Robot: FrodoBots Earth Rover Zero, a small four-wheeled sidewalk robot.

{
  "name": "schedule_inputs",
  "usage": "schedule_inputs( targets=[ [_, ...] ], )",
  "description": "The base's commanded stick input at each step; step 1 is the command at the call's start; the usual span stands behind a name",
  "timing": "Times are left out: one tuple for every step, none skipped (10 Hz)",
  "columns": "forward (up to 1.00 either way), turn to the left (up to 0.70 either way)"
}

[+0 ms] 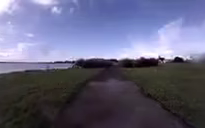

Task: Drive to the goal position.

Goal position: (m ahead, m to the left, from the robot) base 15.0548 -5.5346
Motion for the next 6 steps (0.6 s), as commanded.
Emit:
schedule_inputs(
  targets=[
    [0.70, 0.00],
    [0.70, 0.00],
    [0.70, 0.00],
    [0.70, 0.00],
    [0.70, 0.00],
    [0.70, 0.00]
  ],
)
